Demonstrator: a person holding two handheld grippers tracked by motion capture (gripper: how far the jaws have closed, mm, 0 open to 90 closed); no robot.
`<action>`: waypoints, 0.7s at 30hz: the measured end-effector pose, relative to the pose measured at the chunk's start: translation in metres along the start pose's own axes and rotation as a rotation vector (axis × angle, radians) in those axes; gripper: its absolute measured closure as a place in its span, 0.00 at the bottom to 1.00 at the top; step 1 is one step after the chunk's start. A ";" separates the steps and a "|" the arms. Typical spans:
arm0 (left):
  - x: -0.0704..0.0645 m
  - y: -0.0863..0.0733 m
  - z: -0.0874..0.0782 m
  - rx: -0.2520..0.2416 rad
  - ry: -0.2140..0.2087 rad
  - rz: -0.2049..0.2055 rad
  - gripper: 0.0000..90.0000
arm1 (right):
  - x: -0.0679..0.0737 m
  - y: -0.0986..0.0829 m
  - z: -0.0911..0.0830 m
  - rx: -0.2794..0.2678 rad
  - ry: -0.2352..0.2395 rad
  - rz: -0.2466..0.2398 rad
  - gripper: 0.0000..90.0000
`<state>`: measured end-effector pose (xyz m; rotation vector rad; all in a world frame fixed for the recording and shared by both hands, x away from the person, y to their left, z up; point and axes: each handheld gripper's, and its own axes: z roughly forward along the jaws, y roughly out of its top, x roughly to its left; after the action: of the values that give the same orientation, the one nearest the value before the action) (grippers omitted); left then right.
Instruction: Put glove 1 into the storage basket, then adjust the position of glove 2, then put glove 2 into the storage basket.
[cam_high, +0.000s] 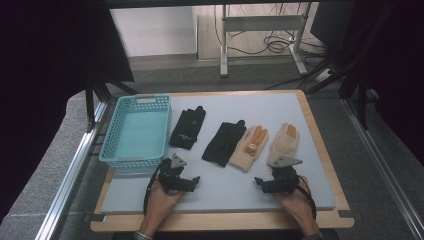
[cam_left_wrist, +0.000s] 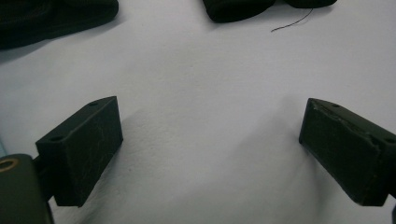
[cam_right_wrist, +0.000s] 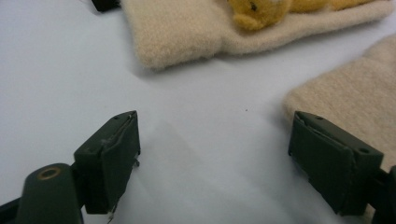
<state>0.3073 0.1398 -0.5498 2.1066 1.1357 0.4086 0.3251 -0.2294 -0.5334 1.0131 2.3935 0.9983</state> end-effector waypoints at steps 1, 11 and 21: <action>0.000 0.000 0.000 -0.001 0.000 -0.001 0.07 | 0.000 0.000 0.000 0.001 -0.001 0.001 0.17; 0.000 0.000 0.000 0.002 0.001 0.002 0.07 | 0.001 0.000 -0.001 -0.001 0.000 0.003 0.20; 0.000 0.000 0.000 0.001 0.000 0.001 0.07 | 0.002 0.004 -0.007 -0.015 0.028 0.020 0.26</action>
<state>0.3072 0.1402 -0.5496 2.1082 1.1359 0.4087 0.3223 -0.2290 -0.5258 1.0268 2.3992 1.0423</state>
